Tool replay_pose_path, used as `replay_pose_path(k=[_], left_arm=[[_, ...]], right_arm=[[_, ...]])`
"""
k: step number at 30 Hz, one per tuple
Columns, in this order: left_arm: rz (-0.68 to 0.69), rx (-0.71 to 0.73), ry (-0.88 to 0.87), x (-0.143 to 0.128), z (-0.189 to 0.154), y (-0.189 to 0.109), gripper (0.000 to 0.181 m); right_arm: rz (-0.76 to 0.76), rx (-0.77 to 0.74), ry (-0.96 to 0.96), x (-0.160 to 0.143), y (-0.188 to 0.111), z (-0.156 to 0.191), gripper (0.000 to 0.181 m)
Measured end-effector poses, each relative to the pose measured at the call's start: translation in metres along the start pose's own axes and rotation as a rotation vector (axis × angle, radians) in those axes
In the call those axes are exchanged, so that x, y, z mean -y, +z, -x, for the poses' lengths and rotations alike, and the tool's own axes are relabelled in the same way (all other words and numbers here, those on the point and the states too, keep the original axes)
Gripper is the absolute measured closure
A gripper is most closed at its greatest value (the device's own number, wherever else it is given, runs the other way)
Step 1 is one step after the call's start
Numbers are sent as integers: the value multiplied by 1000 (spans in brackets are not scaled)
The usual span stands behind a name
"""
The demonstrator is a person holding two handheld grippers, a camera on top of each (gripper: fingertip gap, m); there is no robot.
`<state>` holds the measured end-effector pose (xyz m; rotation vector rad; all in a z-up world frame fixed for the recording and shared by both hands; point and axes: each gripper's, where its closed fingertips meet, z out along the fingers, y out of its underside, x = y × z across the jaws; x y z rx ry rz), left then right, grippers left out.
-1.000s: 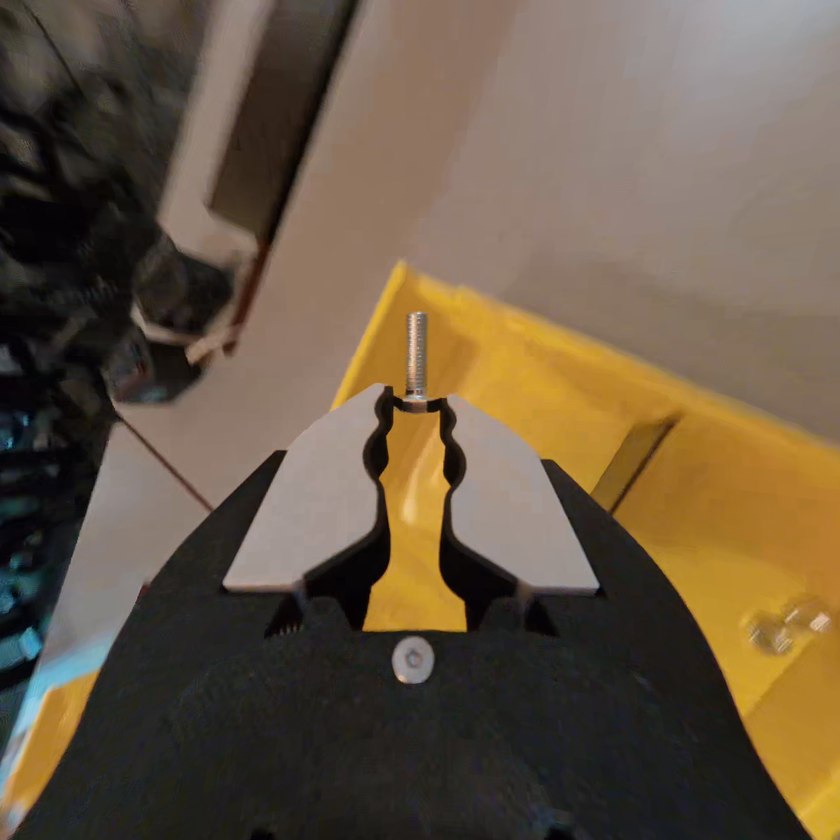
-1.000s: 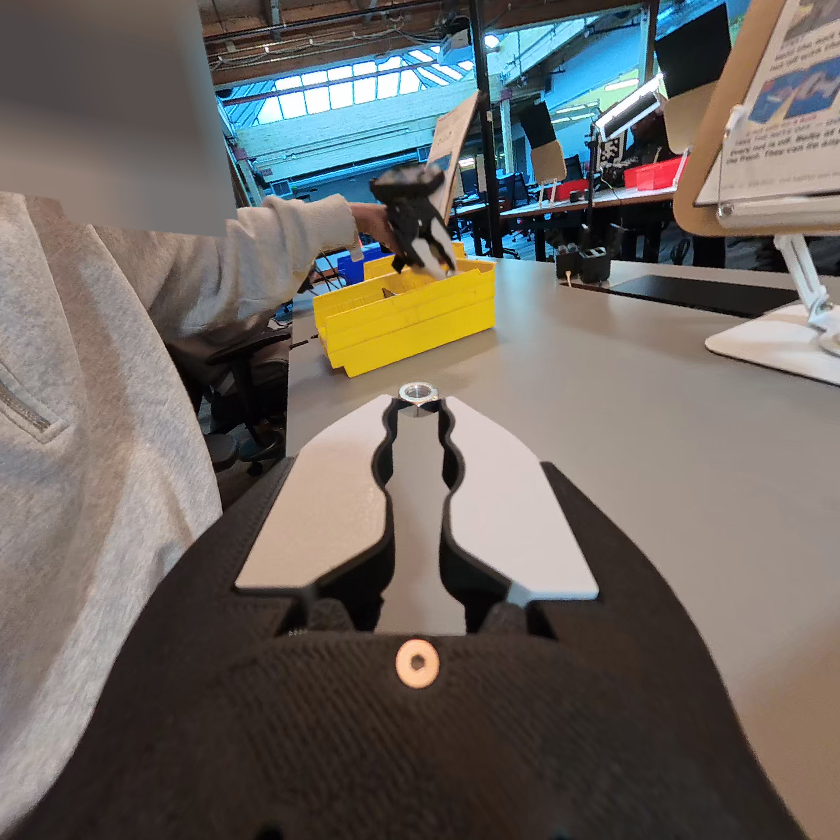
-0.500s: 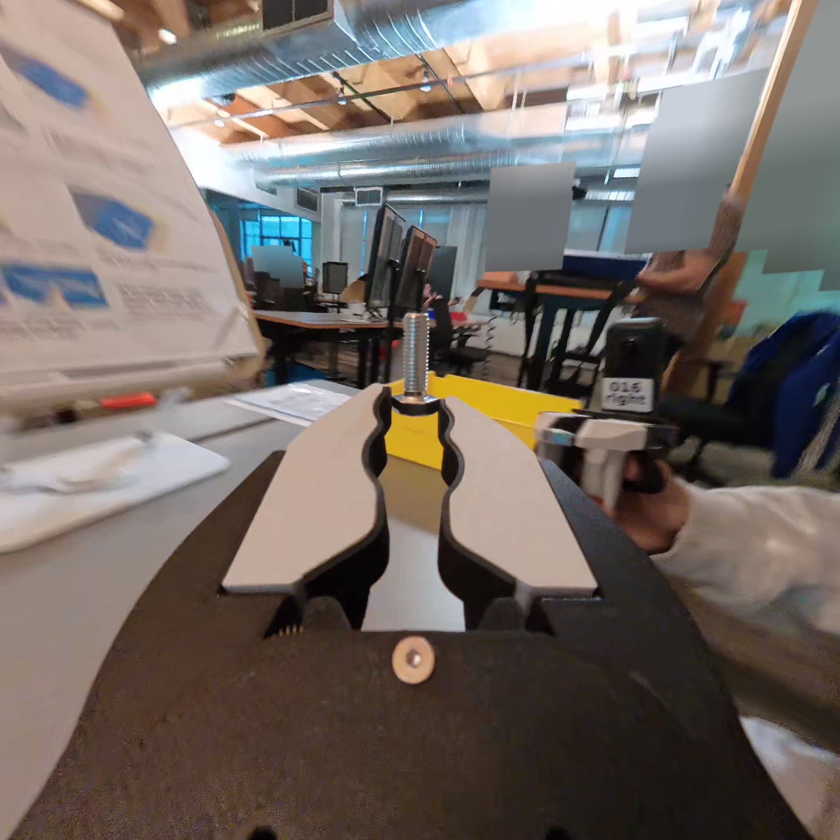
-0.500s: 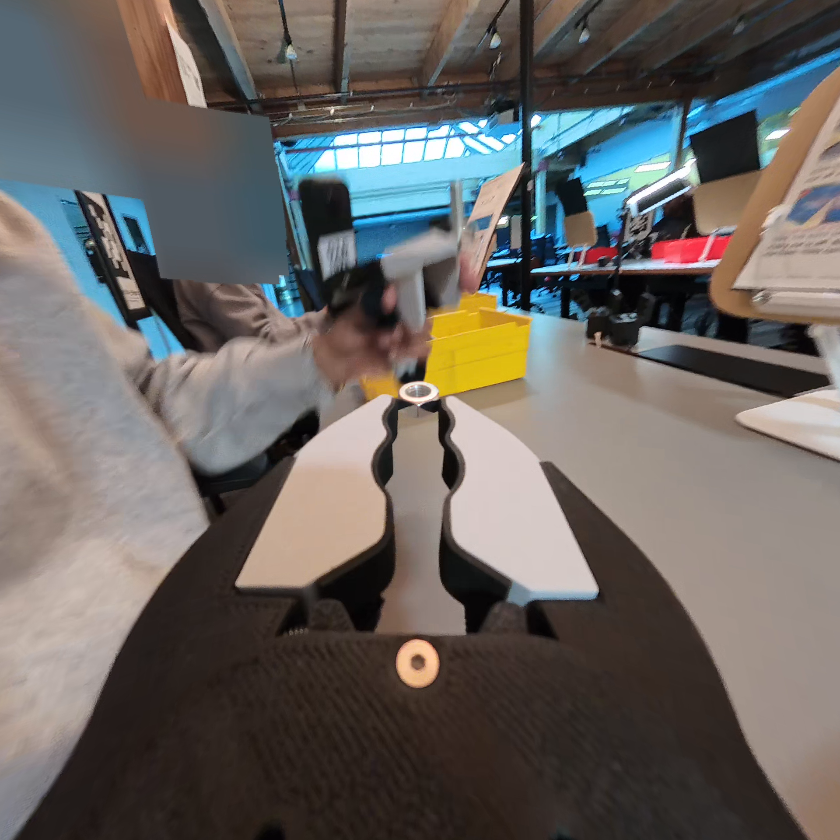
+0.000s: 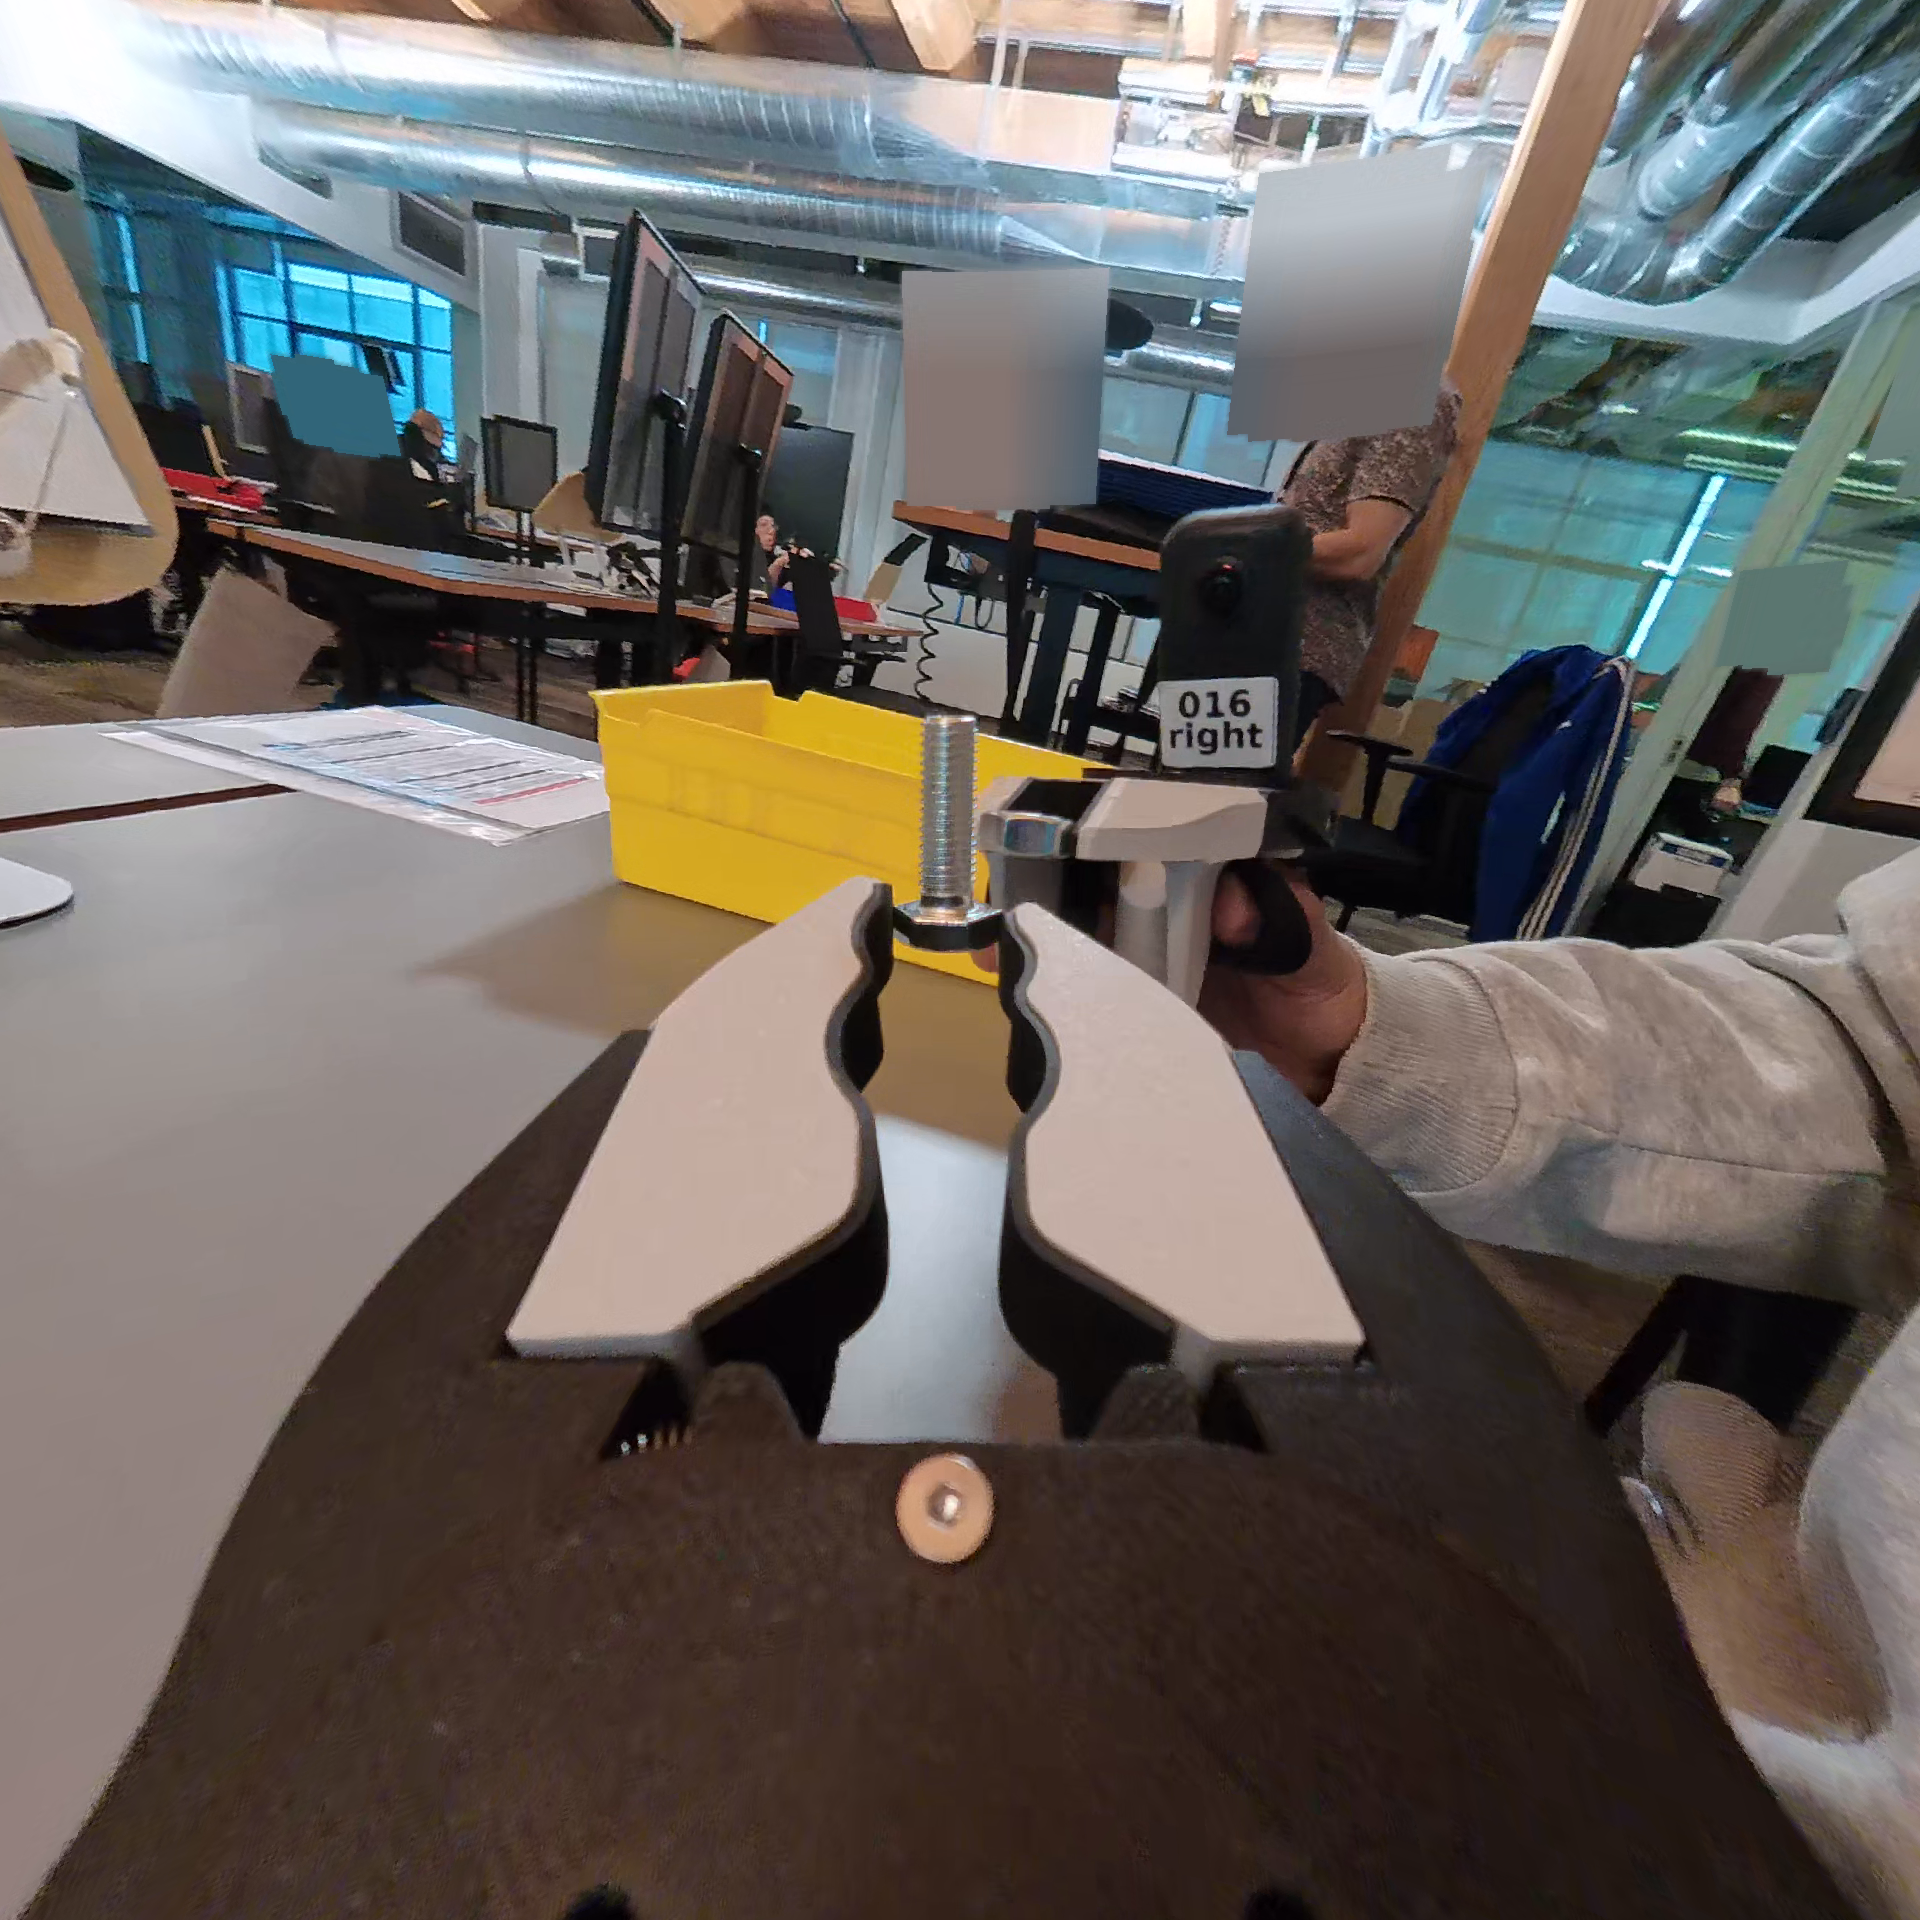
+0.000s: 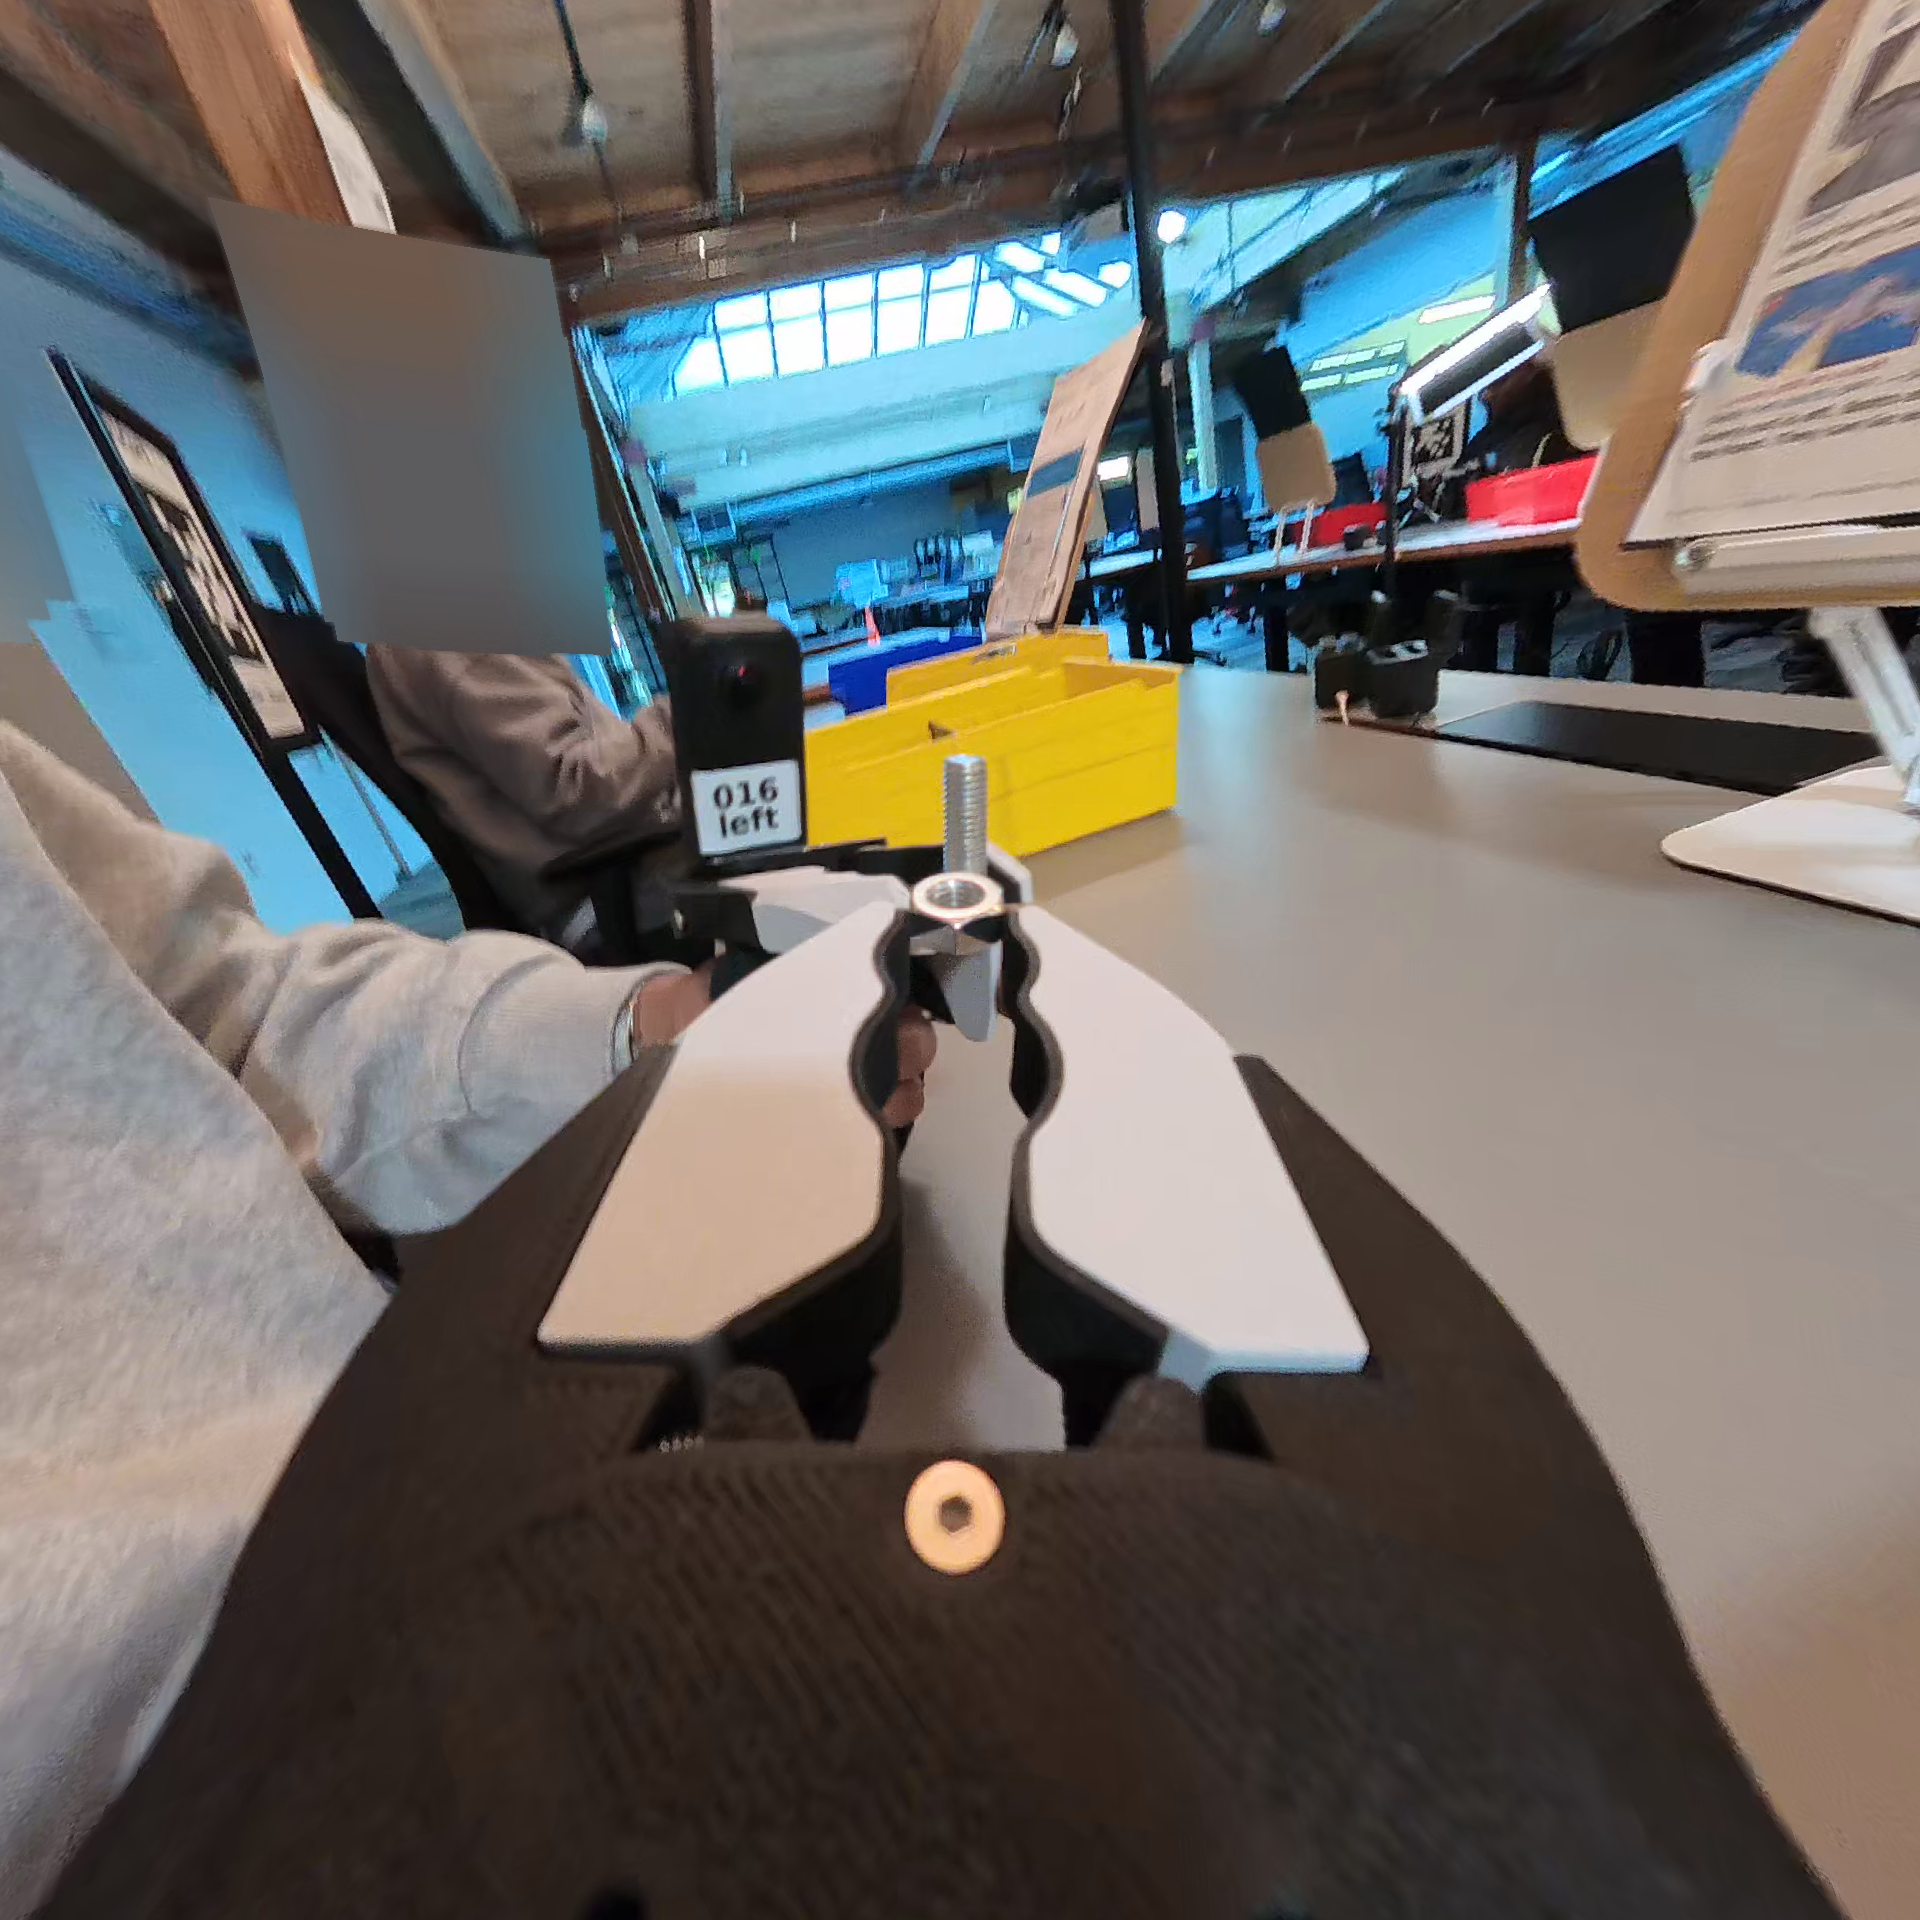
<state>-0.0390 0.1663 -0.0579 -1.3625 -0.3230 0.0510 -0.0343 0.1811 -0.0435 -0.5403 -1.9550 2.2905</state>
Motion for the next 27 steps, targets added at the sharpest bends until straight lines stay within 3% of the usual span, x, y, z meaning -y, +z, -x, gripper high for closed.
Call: replay_pose_path(k=[12, 27], left_arm=[[59, -61, 20, -15, -12, 6, 160], [179, 45, 126, -29, -1, 9, 160]], right_arm=[[41, 10, -2, -8, 7, 2, 164], [12, -13, -5, -2, 4, 0, 165]])
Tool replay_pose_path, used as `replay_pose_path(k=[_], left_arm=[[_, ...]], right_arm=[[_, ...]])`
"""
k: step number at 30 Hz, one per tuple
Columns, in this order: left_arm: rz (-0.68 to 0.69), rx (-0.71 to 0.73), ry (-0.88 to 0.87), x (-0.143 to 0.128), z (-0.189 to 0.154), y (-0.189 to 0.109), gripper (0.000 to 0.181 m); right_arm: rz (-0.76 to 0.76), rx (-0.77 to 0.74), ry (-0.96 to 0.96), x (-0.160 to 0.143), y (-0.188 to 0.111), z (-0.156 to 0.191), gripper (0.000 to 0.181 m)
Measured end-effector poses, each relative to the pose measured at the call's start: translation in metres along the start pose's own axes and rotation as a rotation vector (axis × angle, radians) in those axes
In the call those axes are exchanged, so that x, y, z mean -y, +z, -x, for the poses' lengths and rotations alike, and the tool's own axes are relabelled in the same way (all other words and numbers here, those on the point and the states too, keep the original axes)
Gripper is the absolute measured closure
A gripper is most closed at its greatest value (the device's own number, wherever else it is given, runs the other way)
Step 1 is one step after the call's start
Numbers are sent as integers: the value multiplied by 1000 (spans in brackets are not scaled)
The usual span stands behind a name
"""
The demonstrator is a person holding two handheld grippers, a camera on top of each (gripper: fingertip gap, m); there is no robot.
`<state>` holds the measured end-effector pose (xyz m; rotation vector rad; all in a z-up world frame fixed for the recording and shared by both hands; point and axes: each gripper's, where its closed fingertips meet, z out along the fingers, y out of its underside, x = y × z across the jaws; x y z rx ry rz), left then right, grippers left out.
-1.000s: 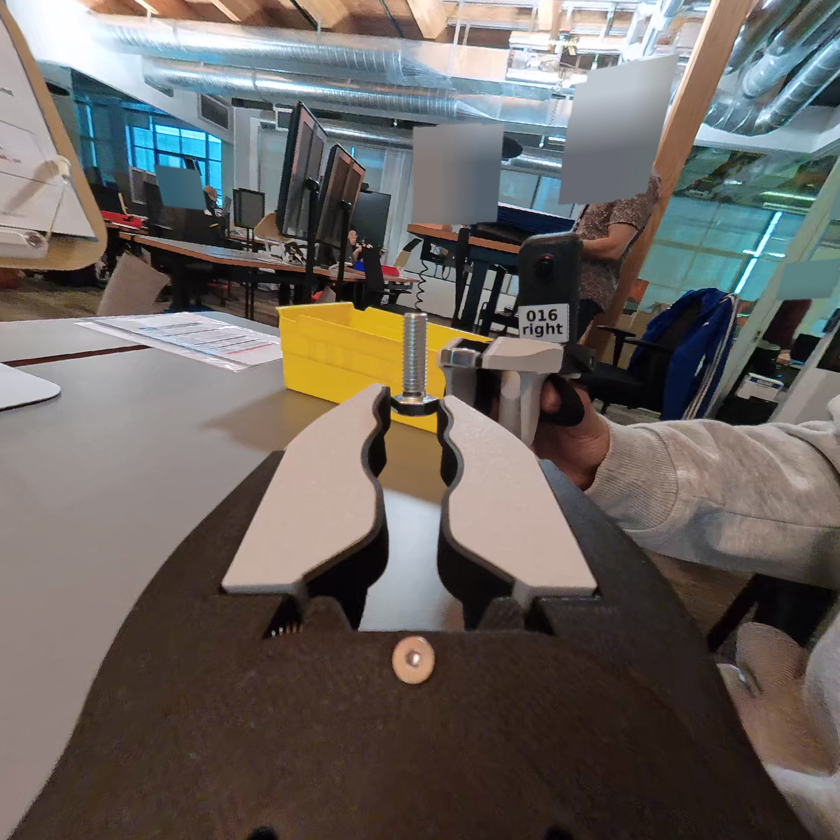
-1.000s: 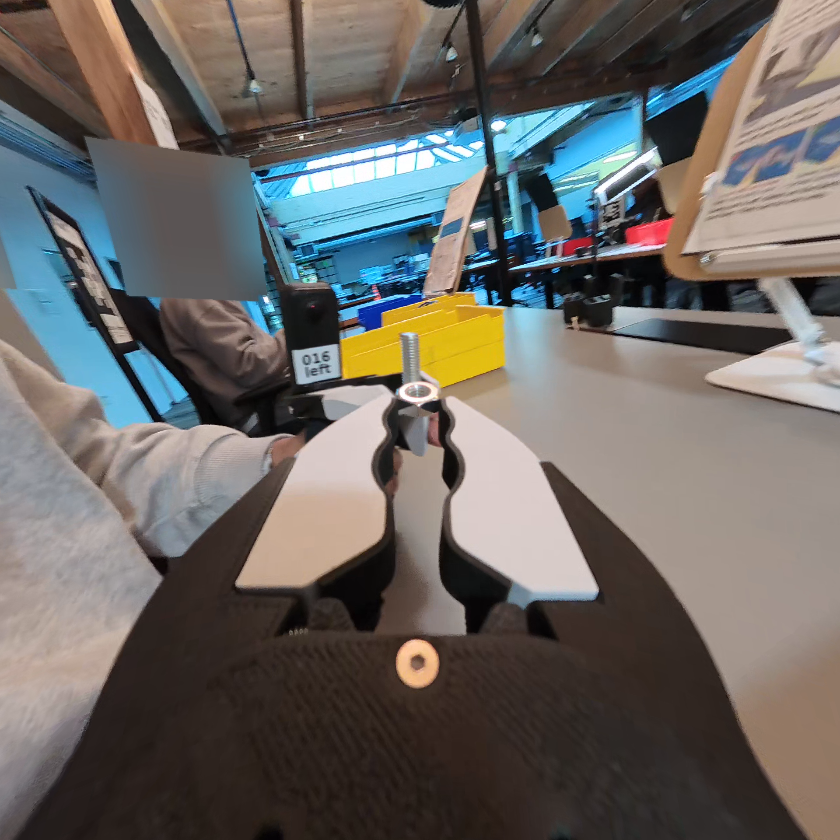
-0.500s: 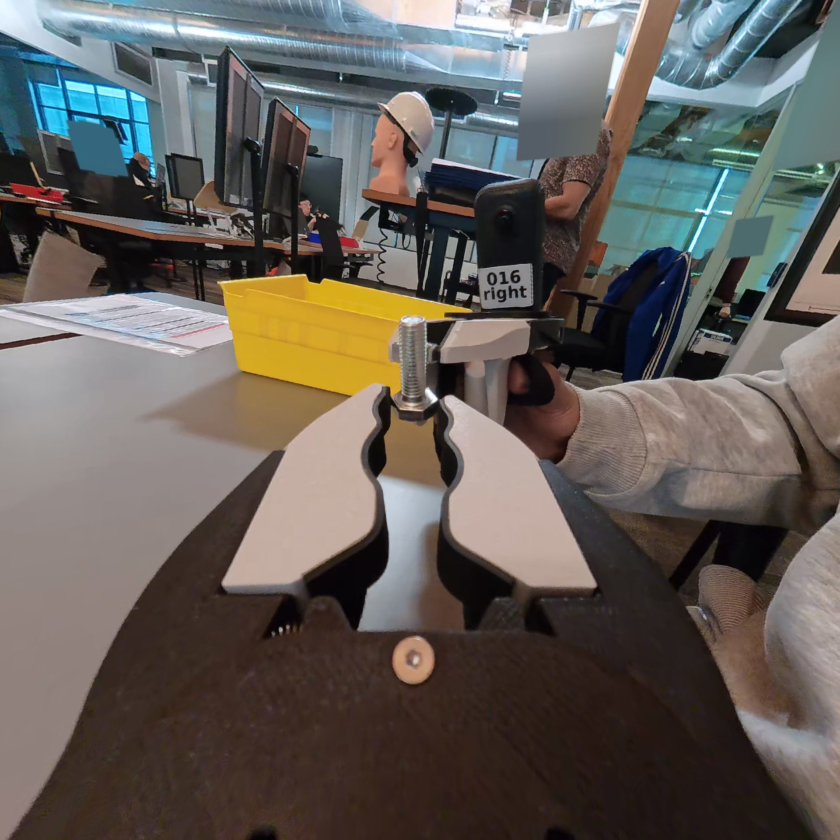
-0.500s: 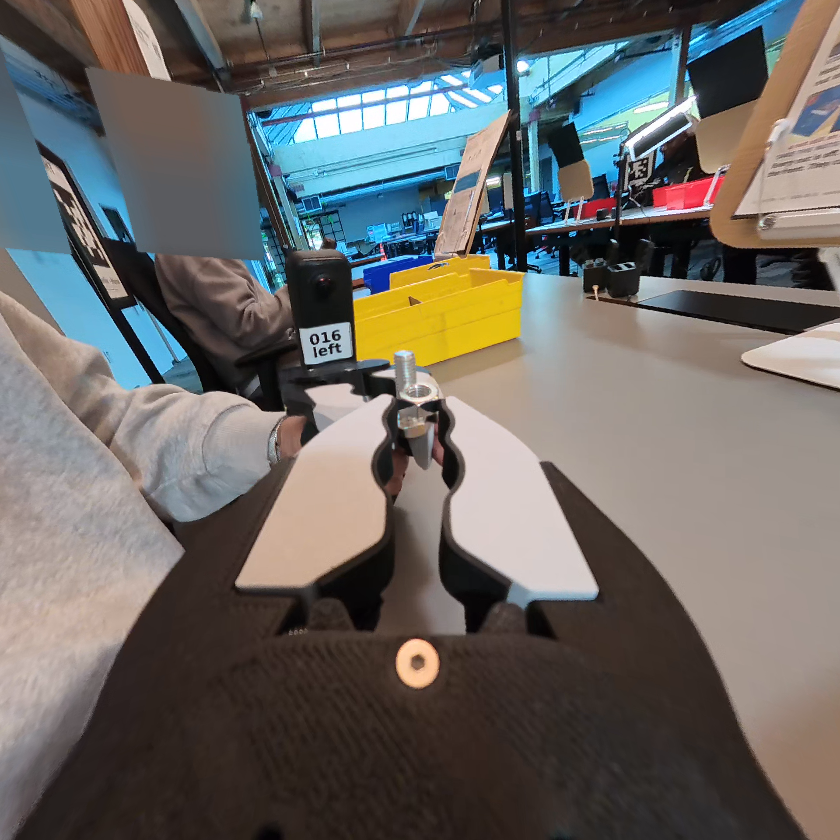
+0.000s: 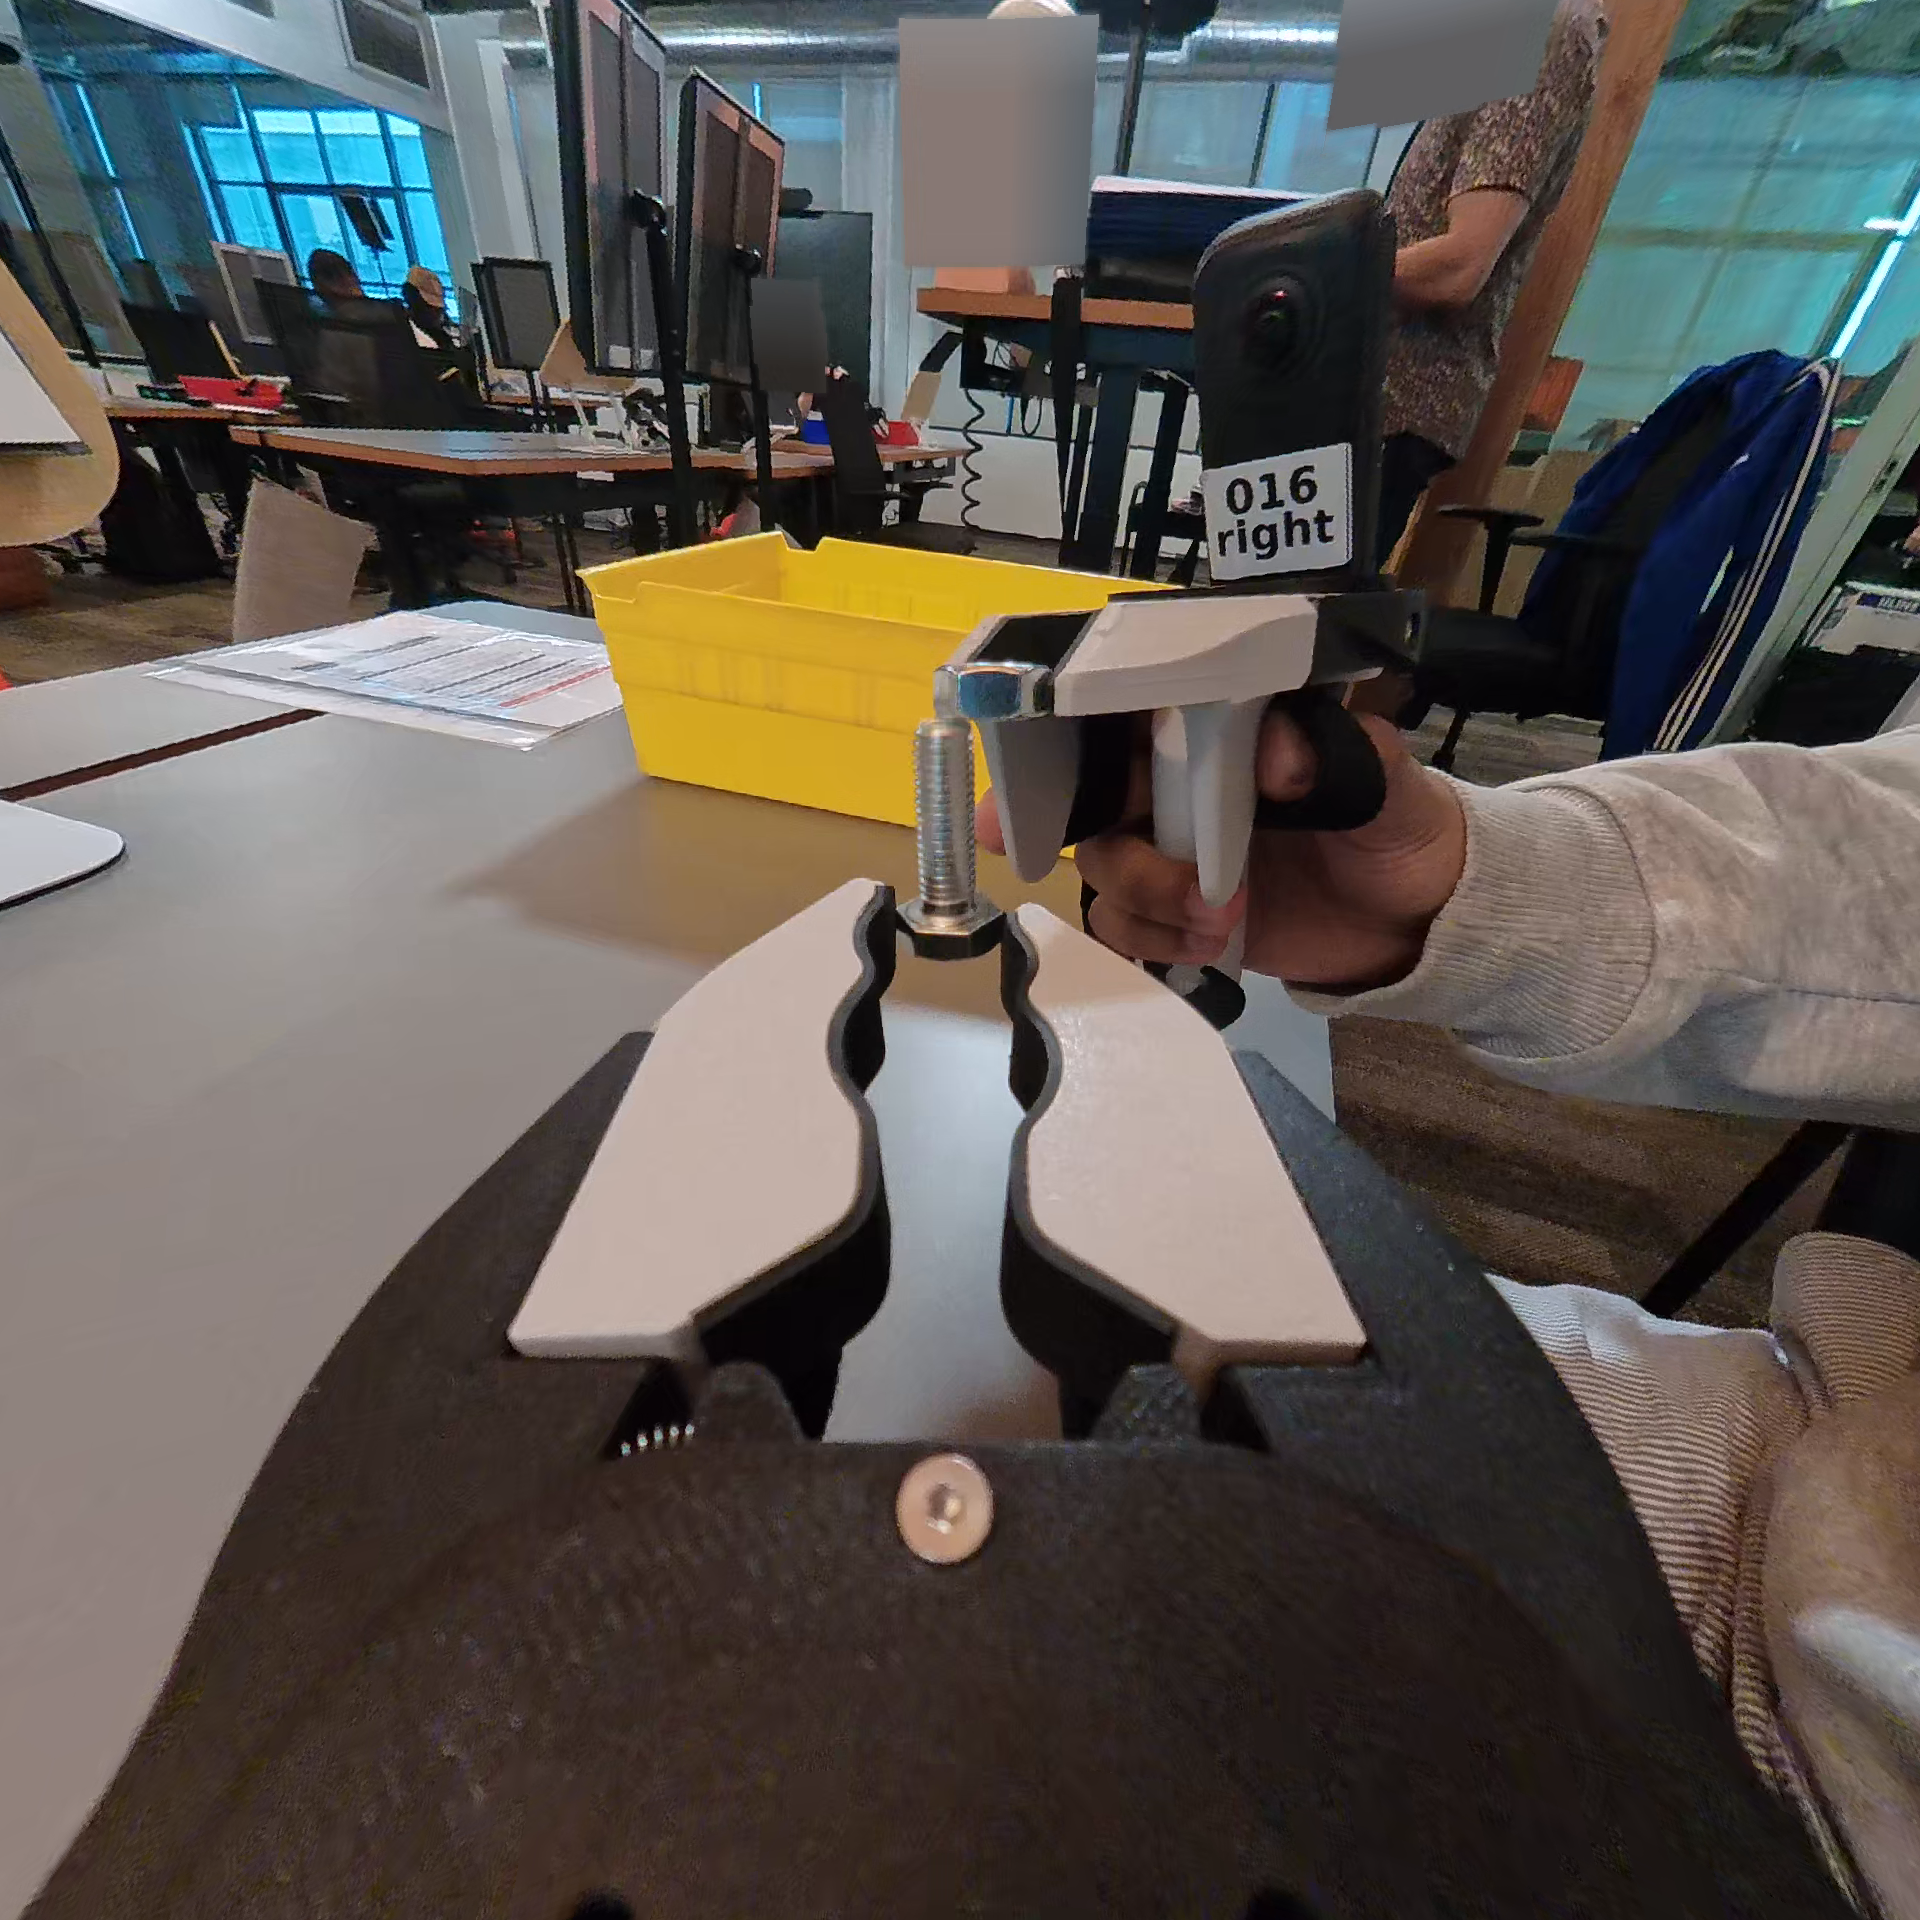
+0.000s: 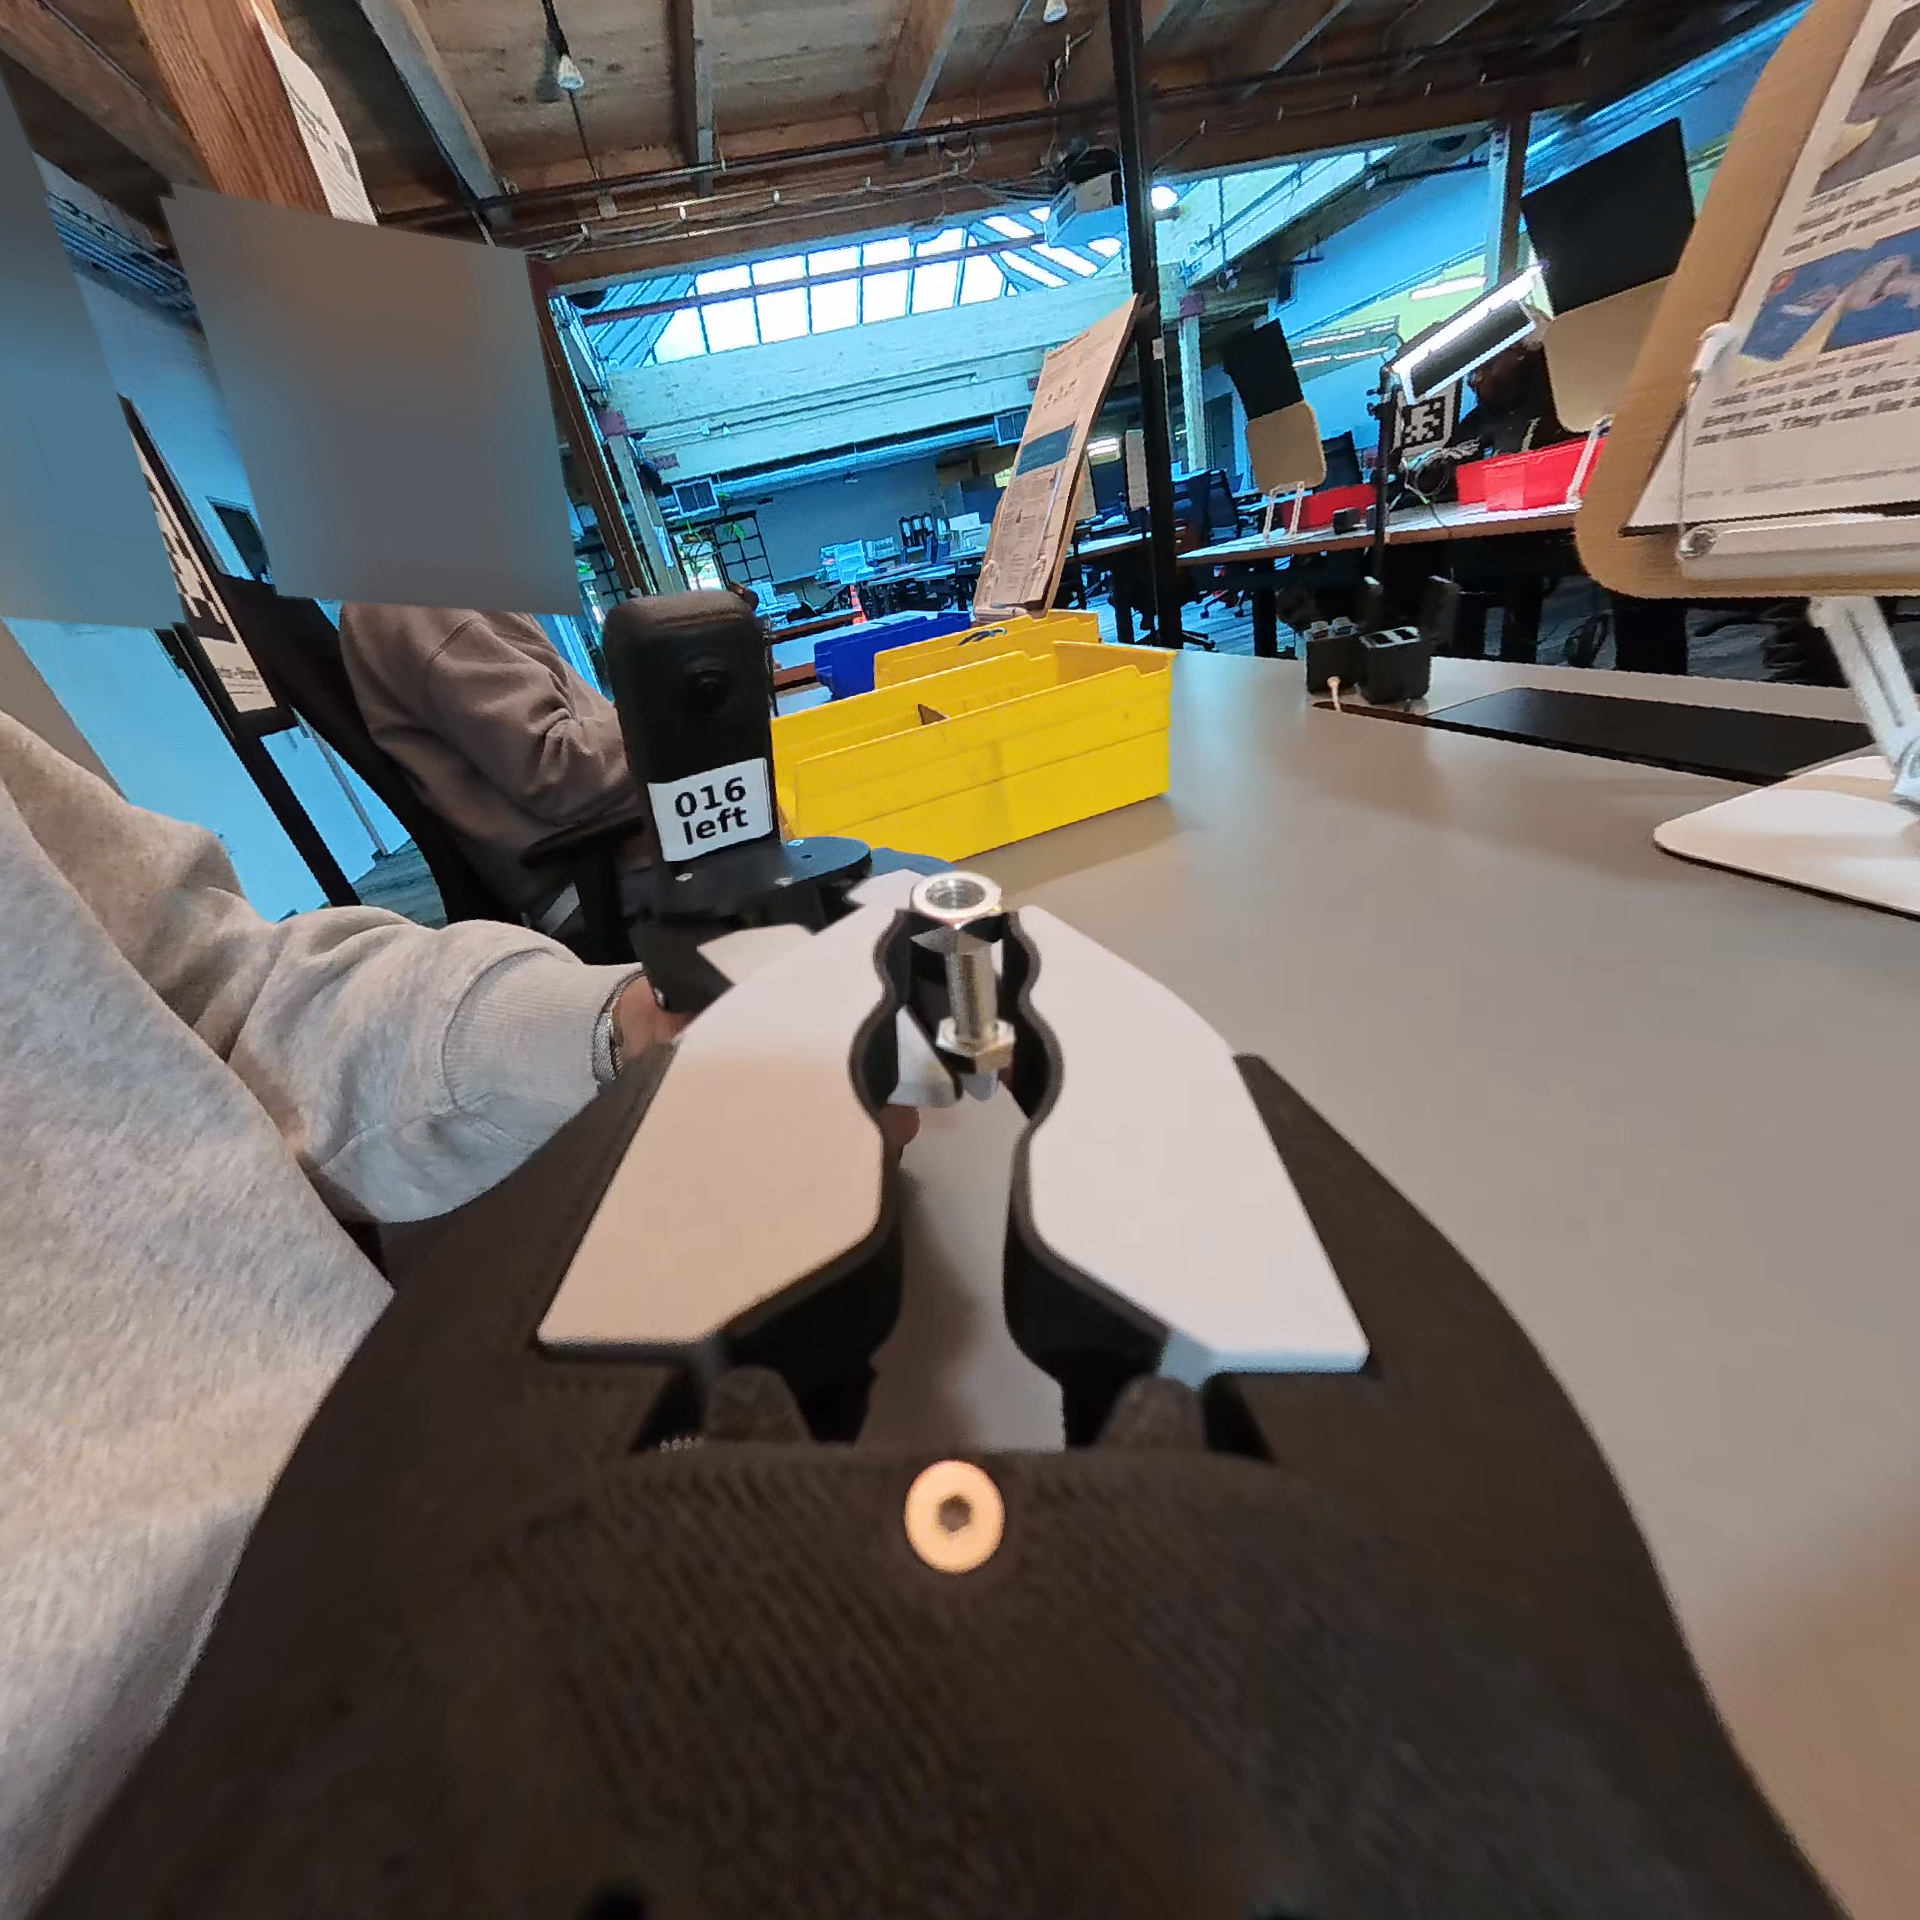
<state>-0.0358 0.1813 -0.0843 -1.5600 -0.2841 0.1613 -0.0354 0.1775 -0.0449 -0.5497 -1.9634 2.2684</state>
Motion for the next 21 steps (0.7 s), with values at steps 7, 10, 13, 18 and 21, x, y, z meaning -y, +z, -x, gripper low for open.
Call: replay_pose_path(k=[7, 10, 13, 18, 21], left_arm=[[33, 2, 68, -4, -6, 3, 160], [15, 5, 60, -2, -5, 2, 160], [-11, 7, 43, 1, -3, 0, 160], [-44, -14, 21, 4, -8, 2, 160], [-43, -15, 26, 4, -11, 3, 160]], right_arm=[[9, -9, -26, 1, 3, 4, 165], [20, -19, -38, -1, 4, 3, 165], [12, -22, -39, 1, 3, 3, 165], [2, -28, -41, 3, 2, 2, 165], [2, -25, -47, 4, 4, 5, 165]])
